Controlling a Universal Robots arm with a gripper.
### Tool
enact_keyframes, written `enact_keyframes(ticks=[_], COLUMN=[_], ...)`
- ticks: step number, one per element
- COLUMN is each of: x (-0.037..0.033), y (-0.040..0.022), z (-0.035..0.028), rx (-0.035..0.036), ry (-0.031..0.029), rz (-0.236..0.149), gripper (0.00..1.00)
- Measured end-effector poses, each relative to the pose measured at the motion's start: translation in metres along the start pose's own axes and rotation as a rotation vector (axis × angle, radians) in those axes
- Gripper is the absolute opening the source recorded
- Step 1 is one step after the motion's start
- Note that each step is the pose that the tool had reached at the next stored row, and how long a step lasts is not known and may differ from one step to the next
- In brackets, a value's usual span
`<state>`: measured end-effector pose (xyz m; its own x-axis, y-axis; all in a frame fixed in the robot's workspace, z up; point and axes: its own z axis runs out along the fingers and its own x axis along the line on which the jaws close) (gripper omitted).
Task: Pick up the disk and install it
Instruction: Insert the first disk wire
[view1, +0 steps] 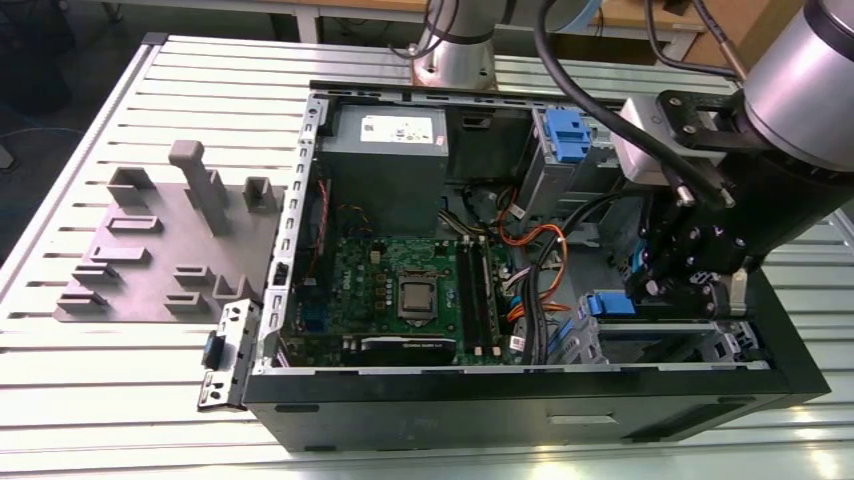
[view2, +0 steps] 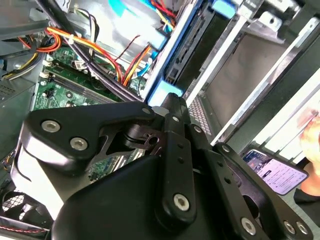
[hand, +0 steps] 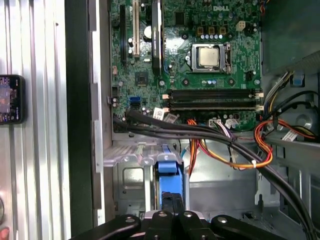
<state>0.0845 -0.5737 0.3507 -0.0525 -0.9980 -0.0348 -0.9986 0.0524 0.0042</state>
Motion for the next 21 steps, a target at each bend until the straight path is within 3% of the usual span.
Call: enact_keyframes(ticks=[7,11,17,21], x=[-0.0015,-0.0021,-0.0021,-0.0023], y=[-0.0272,-0.0394,-0.0402,-0.0402], z=[0.0001,0.0003,-0.0001,-0.0049], rx=[-0.0124,-0.0188,-0.0196,-0.0196], ry=[0.0007,0.0010,0.0011,0.0011], rz=[0.000,0.001,0.000,0.000], gripper=[0.11,0.11,0.11,0.11])
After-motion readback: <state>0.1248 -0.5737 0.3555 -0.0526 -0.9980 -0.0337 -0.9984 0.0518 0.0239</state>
